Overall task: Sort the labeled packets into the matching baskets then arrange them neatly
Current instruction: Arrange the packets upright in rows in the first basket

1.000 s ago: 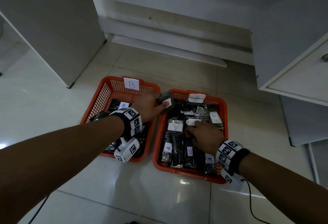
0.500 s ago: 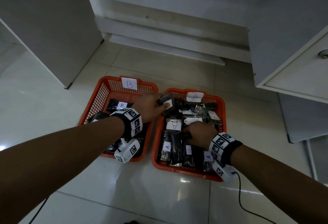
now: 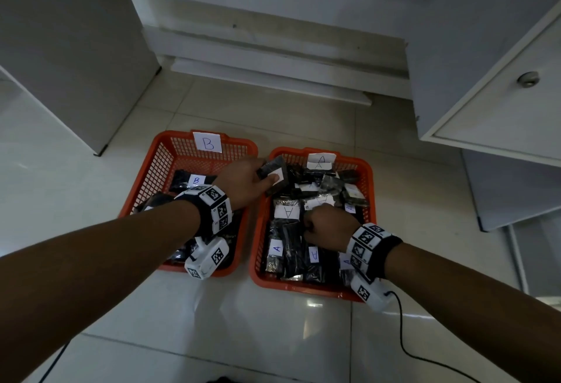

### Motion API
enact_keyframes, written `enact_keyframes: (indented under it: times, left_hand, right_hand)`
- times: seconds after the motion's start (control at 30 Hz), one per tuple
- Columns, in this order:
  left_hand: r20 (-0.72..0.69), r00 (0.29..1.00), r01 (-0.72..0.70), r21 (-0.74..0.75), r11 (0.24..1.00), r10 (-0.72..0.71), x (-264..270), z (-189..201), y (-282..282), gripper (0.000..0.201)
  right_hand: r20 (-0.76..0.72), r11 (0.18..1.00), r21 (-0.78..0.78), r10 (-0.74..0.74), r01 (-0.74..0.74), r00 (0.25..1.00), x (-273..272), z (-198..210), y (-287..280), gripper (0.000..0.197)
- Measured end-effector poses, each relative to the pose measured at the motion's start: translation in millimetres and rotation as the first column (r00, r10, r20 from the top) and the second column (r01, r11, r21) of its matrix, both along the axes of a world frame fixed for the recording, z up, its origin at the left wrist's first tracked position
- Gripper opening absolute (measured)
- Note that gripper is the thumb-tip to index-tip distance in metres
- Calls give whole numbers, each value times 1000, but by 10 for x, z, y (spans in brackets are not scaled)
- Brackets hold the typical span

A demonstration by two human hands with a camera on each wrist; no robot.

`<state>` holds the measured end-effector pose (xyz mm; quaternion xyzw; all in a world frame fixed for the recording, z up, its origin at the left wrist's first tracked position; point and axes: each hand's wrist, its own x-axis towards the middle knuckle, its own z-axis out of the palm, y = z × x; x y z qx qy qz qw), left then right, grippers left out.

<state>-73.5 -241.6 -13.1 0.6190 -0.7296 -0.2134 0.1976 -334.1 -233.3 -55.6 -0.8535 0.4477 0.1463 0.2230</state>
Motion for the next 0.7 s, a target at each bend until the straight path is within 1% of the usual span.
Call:
enact_keyframes:
  times: [0.1,0.17,0.23,0.27,0.3,0.37,0.43,0.47,0.57,0.63,0.7]
  left_hand:
    - [-12,1000,-11,2,1000,11,2,26,-3,23]
    - [-10,1000,-11,1,1000,11,10,29,0,22]
    - [12,1000,-7,2,1000,7,16,20,11,22]
    - [22,1000,-5,0,1000,5,11,23,14,22]
    - [26,1000,-5,-3,1000,5,12,19,23,23]
    - [19,1000,3,0,1000,-3,-5,31,33,24]
    - [5,1000,9,6,1000,-9,-15,60,40,21]
    - [-4,1000,6,12,1000,-6,-14,80,42,21]
    - [-17,1000,-7,23,1000,7,-6,135,39,21]
    - [-20,1000,-18,26,999,19,2,159,37,21]
    - [-31,999,-36,32,999,37,-2,172,38,21]
  right_hand:
    - [158,993,71,-104,93,982,92,48,74,24]
    - [225,980,99,-190,171,956,164,55,120,35]
    - [239,964,145,-253,223,938,217,45,160,54]
    - [225,959,174,-258,222,940,230,19,173,59]
    - [203,957,198,-254,214,946,246,2,195,60]
    - [200,945,228,-283,236,938,242,-22,248,58]
    - [233,926,246,-344,288,909,218,-15,267,58]
    - [255,916,251,-375,314,891,199,9,265,54]
    - [325,868,294,-485,401,812,63,102,186,31]
    - [348,825,355,-553,439,757,-65,174,105,25]
    - [345,748,485,-640,453,687,-189,242,41,22]
